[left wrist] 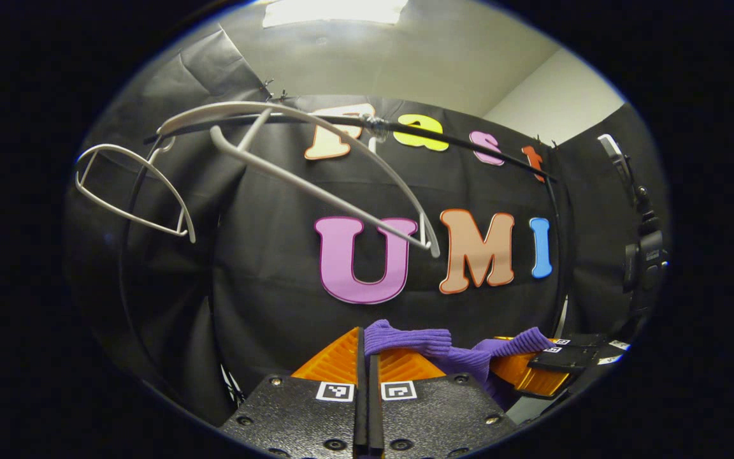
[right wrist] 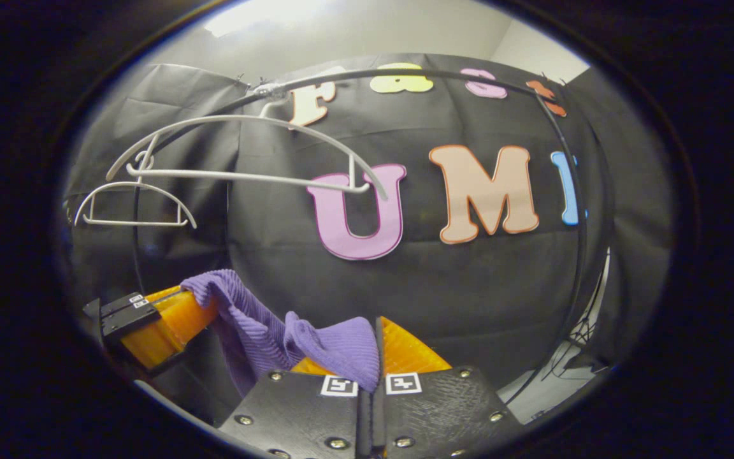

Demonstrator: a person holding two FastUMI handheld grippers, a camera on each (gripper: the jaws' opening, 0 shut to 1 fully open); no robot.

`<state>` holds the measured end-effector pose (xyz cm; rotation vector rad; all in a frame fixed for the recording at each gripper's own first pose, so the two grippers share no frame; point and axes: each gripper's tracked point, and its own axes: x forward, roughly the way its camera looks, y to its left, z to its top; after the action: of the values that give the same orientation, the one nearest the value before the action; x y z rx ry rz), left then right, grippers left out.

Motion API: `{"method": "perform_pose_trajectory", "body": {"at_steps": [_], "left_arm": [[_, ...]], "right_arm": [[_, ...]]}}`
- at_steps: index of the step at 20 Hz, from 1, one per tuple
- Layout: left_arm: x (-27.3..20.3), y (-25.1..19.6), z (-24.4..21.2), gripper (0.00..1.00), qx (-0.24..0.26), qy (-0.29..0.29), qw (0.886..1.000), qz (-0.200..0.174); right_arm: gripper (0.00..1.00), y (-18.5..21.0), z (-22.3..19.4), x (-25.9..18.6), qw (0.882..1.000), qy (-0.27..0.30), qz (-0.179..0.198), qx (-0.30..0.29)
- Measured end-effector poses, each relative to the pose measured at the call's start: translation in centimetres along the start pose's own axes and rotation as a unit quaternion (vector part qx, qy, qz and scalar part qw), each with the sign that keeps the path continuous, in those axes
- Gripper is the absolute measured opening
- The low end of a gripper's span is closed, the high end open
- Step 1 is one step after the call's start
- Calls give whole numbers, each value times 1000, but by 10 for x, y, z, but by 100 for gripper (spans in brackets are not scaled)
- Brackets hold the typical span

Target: Grasp the clothes on the hanger with both hands and then place them into the laundry hamper below.

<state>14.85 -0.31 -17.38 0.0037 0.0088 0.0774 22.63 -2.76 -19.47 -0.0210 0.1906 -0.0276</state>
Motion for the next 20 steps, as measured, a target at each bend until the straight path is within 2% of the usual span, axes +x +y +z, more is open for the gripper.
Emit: {"method": "perform_pose_trajectory", "body": {"at_steps": [3,8,11,16,17,20], "left_arm": [[5,12,-25,1,0,18,1000,11],[13,21,-74,1,30,34,999,25],[12,24,-104,2,27,46,998,27],[17,35,-188,2,11,107,994,35],[17,38,-207,2,9,121,992,36],[12,40,-258,2,6,157,987,32]], "right_arm": [[7,-7,-29,6,1000,20,-7,5],[7,-15,-83,12,998,56,-14,7],[7,-20,-117,14,997,69,-21,4],[7,-34,-195,18,993,108,-35,-4],[2,-36,-211,17,992,117,-37,-4],[2,-48,-260,16,988,143,-53,-5]]}}
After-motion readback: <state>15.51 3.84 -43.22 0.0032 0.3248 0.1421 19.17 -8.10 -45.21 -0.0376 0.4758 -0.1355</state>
